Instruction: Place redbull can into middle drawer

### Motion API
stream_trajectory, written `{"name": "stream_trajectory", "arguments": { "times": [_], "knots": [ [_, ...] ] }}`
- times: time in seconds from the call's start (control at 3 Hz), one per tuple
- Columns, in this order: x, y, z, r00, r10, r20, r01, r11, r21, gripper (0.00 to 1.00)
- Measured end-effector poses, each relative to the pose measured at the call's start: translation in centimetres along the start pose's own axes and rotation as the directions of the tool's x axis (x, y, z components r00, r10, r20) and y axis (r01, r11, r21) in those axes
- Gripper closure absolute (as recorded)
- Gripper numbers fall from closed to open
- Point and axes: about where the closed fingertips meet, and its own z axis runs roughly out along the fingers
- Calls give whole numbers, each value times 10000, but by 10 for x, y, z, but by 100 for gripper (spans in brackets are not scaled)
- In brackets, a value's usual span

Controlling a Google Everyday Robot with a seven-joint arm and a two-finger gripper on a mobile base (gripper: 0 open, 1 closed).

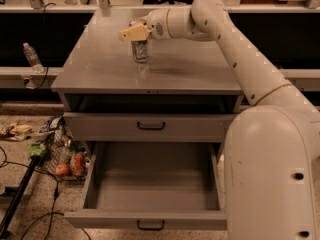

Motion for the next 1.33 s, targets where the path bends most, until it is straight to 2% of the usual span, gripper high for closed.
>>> {"name": "stream_trajectory", "arguments": {
  "times": [0.33,0.67,1.0,1.33],
  "knots": [
    [9,7,-13,9999,138,-71,-140,9997,-201,64],
    [15,23,-51,9990,272,352,-265,9994,-209,87],
    [27,65,-135,9934,959,621,-974,9950,217,100],
    [47,105,-197,9794,2002,275,-2017,9766,750,100]
  ]
}}
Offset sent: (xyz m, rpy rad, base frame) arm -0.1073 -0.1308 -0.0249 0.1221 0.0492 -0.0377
